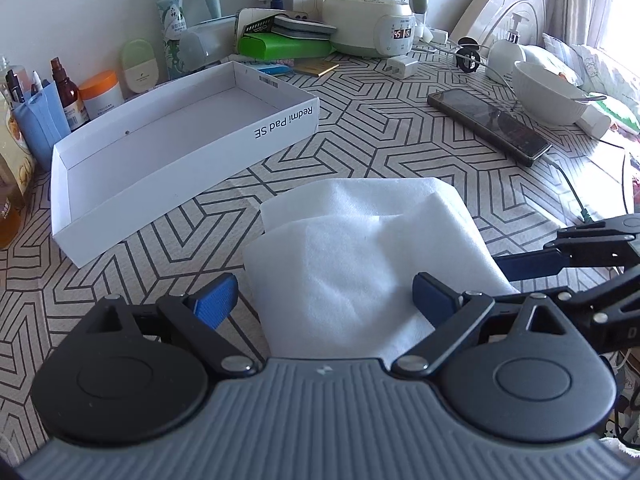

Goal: Fold shopping bag

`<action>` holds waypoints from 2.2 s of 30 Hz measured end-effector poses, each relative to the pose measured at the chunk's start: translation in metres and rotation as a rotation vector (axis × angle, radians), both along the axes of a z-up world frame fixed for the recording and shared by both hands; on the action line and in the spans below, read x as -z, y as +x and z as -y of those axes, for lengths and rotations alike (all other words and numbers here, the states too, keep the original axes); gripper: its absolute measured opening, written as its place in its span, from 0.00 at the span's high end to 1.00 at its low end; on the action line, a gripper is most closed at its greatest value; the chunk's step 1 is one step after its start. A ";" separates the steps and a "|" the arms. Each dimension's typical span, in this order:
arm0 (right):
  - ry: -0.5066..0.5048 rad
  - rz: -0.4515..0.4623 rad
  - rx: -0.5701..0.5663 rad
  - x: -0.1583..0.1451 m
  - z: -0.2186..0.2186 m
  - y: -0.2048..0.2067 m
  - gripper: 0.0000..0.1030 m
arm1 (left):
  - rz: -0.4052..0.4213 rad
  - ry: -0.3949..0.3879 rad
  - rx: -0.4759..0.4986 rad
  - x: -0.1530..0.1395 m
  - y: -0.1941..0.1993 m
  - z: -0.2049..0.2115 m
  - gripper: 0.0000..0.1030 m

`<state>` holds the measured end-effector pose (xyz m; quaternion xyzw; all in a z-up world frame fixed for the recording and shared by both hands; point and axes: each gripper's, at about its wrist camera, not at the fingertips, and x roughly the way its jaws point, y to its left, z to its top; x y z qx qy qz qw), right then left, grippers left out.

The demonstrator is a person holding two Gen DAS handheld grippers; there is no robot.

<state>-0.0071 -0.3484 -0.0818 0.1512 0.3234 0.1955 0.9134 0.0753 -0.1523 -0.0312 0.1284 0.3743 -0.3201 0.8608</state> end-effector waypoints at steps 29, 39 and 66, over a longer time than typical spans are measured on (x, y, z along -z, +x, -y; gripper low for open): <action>-0.477 0.409 -0.429 -0.047 -0.114 -0.039 0.98 | -0.076 -0.109 -0.206 0.024 -0.039 -0.113 0.07; -0.548 0.236 -0.617 -0.024 -0.127 -0.012 0.88 | -0.108 -0.101 -0.194 0.023 -0.033 -0.113 0.07; -0.428 0.328 -0.711 0.004 -0.122 -0.029 0.20 | -0.724 -0.637 -0.047 0.024 -0.002 -0.122 0.06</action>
